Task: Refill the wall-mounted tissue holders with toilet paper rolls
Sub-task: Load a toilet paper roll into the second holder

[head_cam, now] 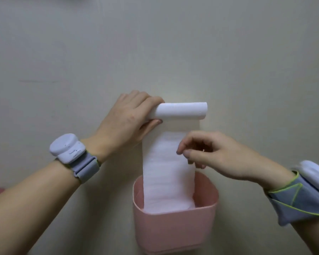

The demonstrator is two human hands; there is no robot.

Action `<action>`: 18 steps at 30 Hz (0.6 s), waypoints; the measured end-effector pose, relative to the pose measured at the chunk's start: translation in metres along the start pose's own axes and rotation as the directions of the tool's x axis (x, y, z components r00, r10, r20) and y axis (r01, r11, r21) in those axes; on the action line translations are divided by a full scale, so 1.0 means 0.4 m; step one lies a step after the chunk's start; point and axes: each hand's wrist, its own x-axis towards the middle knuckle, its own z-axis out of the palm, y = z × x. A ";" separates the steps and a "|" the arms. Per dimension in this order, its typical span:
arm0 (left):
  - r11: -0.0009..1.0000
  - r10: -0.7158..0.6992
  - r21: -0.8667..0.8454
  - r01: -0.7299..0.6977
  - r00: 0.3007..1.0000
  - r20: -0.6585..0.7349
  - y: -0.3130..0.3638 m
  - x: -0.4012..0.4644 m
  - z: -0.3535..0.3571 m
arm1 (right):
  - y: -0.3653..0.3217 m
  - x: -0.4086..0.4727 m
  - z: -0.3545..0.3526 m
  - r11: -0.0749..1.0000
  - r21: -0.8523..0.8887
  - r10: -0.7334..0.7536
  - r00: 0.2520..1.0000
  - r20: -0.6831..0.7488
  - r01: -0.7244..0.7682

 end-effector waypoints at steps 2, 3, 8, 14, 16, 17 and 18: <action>0.999 0.021 0.028 -0.020 0.998 -0.052 0.016 -0.009 0.011 | 0.009 -0.011 0.035 0.997 -0.042 0.072 0.973 0.218 -0.064; 0.999 0.028 0.035 -0.025 0.997 -0.070 0.022 -0.015 0.019 | 0.017 -0.012 0.054 0.993 -0.084 0.107 0.950 0.292 -0.086; 0.993 0.083 0.090 -0.073 0.991 -0.108 0.020 -0.034 0.065 | 0.058 0.036 0.116 0.967 -0.243 0.199 0.832 0.518 -0.080; 0.989 0.127 0.105 -0.106 0.968 -0.217 -0.006 -0.035 0.096 | 0.094 0.086 0.153 0.962 -0.255 0.254 0.676 0.691 -0.101; 0.991 0.117 0.098 -0.095 0.964 -0.238 -0.007 -0.035 0.102 | 0.093 0.094 0.157 0.957 -0.279 0.271 0.602 0.751 -0.083; 0.992 0.110 0.090 -0.091 0.963 -0.245 -0.007 -0.034 0.103 | 0.090 0.101 0.157 0.953 -0.292 0.282 0.567 0.774 -0.076; 0.993 0.104 0.081 -0.086 0.962 -0.253 -0.007 -0.035 0.103 | 0.087 0.107 0.156 0.950 -0.302 0.297 0.537 0.790 -0.081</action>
